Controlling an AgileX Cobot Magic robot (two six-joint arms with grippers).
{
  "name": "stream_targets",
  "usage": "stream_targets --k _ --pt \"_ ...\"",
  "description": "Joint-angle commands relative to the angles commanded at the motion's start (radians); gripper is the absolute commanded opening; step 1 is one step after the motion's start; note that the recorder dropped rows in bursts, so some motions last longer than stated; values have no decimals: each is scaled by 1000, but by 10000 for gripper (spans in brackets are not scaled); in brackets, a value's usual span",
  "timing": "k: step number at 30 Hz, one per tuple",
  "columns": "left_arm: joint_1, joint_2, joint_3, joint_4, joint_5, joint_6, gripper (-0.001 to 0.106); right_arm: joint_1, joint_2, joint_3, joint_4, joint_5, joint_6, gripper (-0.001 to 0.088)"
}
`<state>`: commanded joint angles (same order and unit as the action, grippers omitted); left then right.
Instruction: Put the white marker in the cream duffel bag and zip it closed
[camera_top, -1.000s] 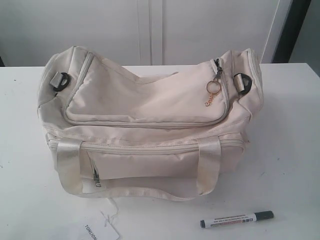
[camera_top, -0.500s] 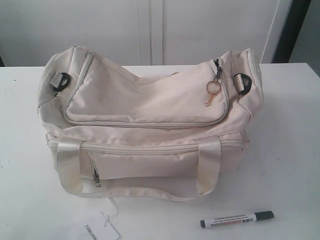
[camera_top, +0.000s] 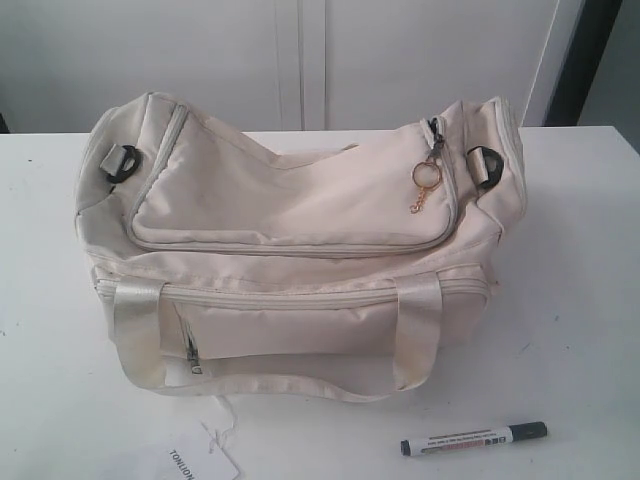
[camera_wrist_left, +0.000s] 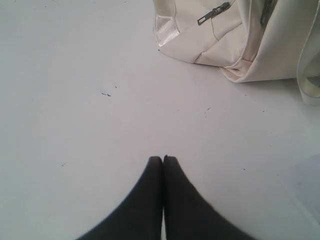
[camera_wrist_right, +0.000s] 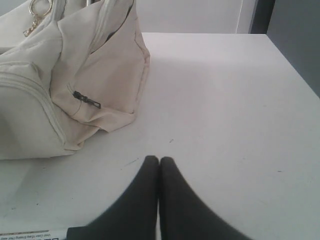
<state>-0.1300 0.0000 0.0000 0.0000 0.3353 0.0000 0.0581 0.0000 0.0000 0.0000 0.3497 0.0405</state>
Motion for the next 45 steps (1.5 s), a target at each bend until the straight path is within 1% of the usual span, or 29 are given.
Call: stream_targets --k 26,40,45 --pt "0 0 0 0 0 0 0 0 0 0 0 2 0 0" --pt "0 0 0 0 0 0 0 0 0 -149 0 -2 0 0" --pt "0 0 0 0 0 0 0 0 0 -151 0 -17 0 0"
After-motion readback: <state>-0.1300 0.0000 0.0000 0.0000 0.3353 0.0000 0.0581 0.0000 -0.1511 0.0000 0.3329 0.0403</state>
